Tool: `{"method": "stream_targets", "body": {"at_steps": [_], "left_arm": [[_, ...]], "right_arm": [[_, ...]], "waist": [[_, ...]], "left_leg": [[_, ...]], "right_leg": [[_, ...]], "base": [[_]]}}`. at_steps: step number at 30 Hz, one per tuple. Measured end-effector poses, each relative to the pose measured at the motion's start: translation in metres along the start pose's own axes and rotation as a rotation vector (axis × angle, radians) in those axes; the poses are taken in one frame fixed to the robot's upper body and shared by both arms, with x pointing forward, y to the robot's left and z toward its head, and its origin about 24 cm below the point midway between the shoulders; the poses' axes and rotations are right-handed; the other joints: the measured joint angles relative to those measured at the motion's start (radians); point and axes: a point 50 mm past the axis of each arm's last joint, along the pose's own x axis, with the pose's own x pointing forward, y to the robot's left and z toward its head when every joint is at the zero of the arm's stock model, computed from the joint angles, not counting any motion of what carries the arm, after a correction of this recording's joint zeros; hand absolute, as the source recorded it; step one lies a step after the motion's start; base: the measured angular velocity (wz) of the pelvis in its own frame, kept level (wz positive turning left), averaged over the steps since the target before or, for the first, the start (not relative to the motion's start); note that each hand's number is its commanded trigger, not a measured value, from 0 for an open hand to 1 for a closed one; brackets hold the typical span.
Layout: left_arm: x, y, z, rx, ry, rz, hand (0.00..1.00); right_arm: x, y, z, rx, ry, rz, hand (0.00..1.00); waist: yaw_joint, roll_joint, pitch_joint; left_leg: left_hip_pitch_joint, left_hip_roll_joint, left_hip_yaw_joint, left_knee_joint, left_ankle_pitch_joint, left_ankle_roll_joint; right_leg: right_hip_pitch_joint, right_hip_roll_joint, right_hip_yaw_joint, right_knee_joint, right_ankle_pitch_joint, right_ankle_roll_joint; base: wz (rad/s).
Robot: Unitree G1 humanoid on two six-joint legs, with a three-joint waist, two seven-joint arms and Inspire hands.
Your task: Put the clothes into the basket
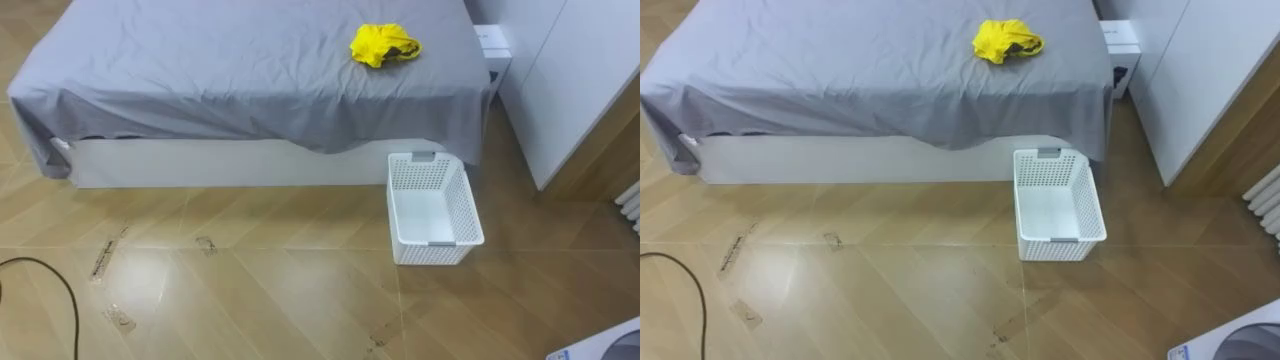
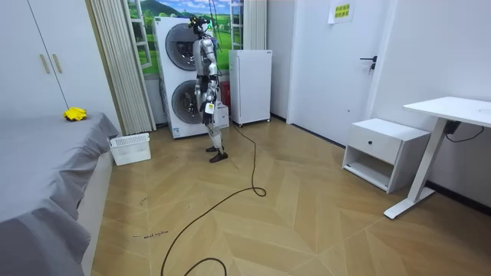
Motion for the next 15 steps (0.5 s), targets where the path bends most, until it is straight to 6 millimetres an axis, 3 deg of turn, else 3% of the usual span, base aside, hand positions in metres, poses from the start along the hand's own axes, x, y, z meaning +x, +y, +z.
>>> {"method": "stream_targets", "body": {"at_steps": [15], "left_arm": [[0.0,-0.0011,0.0016,0.004,-0.008,-0.004,0.0]], "right_arm": [[0.0003,0.0031,-0.0001,0.006,0.008,0.03,0.0]], "waist": [[0.001,0.005,-0.0022]], "left_leg": [[-0.002,0.0,0.0,0.004,0.0,0.0]], "right_leg": [[0.0,0.0,-0.004,0.002,0.0,0.0]], "base": [[0.0]]}}
